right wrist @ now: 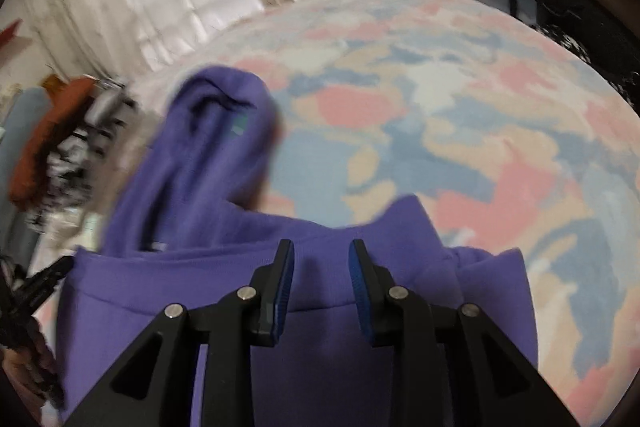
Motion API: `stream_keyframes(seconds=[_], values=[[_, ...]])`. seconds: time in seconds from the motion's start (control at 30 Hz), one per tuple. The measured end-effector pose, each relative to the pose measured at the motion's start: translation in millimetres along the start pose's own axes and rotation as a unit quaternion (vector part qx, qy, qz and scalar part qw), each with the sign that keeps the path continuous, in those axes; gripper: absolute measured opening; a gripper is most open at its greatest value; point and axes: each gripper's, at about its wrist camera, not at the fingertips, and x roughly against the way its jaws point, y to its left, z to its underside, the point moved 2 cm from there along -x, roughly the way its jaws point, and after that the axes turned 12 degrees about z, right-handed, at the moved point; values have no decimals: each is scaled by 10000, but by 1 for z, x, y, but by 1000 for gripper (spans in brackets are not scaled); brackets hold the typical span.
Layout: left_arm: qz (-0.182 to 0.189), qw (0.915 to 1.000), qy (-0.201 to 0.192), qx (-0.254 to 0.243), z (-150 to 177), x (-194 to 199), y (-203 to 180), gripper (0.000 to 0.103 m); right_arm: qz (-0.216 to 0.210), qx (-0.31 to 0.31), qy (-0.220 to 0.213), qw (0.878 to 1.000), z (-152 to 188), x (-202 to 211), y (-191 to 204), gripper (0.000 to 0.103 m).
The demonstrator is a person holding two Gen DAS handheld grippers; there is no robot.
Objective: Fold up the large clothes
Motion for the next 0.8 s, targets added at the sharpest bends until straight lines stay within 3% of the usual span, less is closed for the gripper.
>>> stream_keyframes(seconds=[0.03, 0.1, 0.17, 0.27, 0.33, 0.53, 0.67, 0.8], values=[[-34, 9999, 94, 100, 3, -7, 7, 15, 203, -24, 58, 9998, 3, -9, -9, 25], [131, 9982, 104, 580, 5, -11, 27, 17, 59, -300, 120, 9995, 4, -17, -33, 0], [257, 9969, 56, 739, 5, -8, 32, 18, -5, -565, 130, 9983, 2, -14, -57, 0], [126, 9987, -7, 487, 7, 8, 23, 18, -66, -458, 129, 9988, 0, -1, -64, 0], [155, 9994, -99, 291, 11, 28, 11, 19, 9, -249, 57, 9997, 2, 17, -58, 6], [465, 9986, -245, 36, 49, 98, -26, 20, -763, -56, -76, 9970, 31, 84, -29, 9], [676, 9974, -108, 208, 96, 129, -42, 23, -1213, 166, 5, 9925, 71, 115, 4, 40], [646, 9969, 12, 448, 141, 132, -47, 24, -1339, 478, 79, 9898, 114, 129, 33, 43]])
